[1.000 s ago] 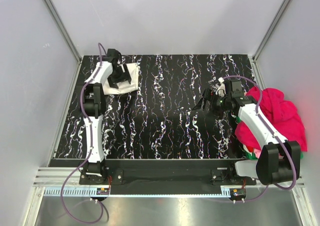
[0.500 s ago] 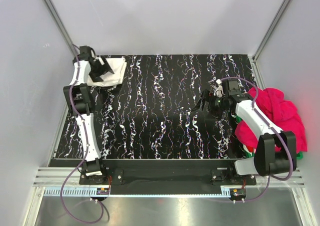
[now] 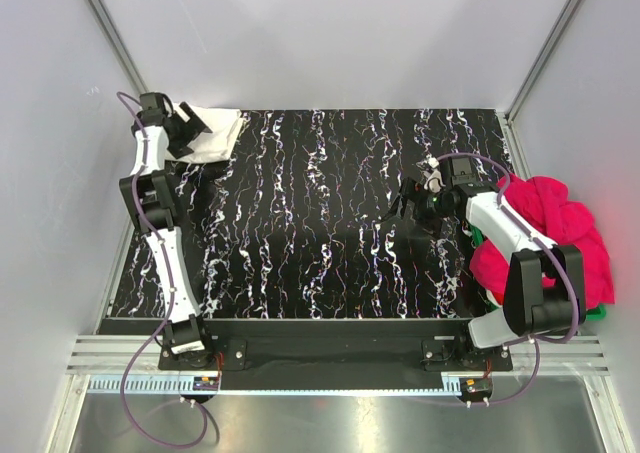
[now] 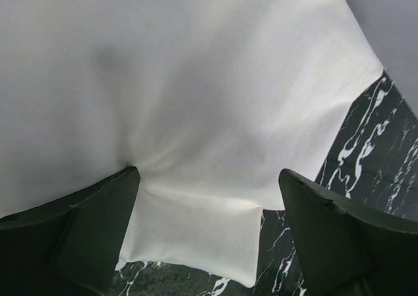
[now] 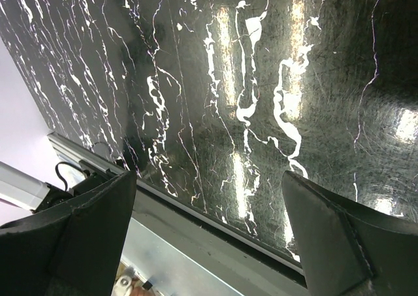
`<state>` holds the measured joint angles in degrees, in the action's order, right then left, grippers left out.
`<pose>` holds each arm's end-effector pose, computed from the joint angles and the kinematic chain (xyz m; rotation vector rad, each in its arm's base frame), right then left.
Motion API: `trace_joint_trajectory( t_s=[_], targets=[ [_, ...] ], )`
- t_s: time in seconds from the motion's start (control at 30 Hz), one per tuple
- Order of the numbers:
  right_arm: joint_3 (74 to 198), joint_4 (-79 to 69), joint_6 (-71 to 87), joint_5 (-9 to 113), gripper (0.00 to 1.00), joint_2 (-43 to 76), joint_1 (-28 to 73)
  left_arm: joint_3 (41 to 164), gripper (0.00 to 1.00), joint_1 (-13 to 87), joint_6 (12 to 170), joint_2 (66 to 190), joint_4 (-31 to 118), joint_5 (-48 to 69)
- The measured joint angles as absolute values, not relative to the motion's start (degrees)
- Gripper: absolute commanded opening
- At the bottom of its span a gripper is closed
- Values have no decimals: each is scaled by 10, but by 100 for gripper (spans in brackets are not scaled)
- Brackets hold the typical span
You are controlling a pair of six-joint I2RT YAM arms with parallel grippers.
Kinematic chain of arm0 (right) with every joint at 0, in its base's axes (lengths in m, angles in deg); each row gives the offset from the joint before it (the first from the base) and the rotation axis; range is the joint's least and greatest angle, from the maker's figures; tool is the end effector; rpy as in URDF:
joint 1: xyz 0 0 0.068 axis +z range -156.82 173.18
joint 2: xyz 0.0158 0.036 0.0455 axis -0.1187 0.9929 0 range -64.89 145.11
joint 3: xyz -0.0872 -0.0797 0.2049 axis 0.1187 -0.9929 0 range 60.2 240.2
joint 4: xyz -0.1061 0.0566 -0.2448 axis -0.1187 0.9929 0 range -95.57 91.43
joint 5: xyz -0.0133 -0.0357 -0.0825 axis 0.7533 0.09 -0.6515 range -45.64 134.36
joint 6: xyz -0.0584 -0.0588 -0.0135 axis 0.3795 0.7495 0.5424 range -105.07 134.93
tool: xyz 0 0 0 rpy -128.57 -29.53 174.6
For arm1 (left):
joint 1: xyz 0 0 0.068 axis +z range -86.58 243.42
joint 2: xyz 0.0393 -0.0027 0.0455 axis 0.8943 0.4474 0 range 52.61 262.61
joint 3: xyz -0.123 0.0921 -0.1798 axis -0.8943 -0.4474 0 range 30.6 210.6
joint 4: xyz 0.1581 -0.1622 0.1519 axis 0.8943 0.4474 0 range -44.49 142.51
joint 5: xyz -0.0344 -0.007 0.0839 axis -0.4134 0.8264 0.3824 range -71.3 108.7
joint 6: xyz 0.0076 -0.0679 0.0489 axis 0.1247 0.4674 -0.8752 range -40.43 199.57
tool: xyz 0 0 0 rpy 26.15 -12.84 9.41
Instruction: Fold and stack the t-shirts
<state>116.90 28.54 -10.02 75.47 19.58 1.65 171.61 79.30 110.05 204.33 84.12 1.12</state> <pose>0.3090 0.0844 0.1513 0.1996 2.6846 0.9095 0.5609 0.1365 0.1225 -0.8292 2.2911 -0.4877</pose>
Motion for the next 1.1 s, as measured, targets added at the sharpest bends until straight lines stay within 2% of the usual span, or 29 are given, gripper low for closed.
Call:
trace_joint_trajectory(
  t_s=[0.17, 0.27, 0.5, 0.8, 0.93, 1.1],
  targets=[
    [1169, 283, -99, 755, 100, 198, 17, 1701, 99, 800, 1147, 2044, 797, -14],
    [1169, 281, -100, 755, 100, 199, 17, 1633, 99, 804, 1167, 2008, 748, -29],
    [1167, 280, -111, 756, 100, 183, 17, 1595, 99, 802, 1175, 1939, 758, -34],
    [1136, 283, -126, 755, 100, 101, 22, 1340, 99, 793, 1169, 1755, 751, -16],
    [1129, 289, -128, 755, 100, 83, 22, 1278, 99, 785, 1170, 1758, 741, -16],
    [1123, 297, -129, 755, 100, 66, 22, 1288, 99, 772, 1170, 1802, 726, -17]
  ],
)
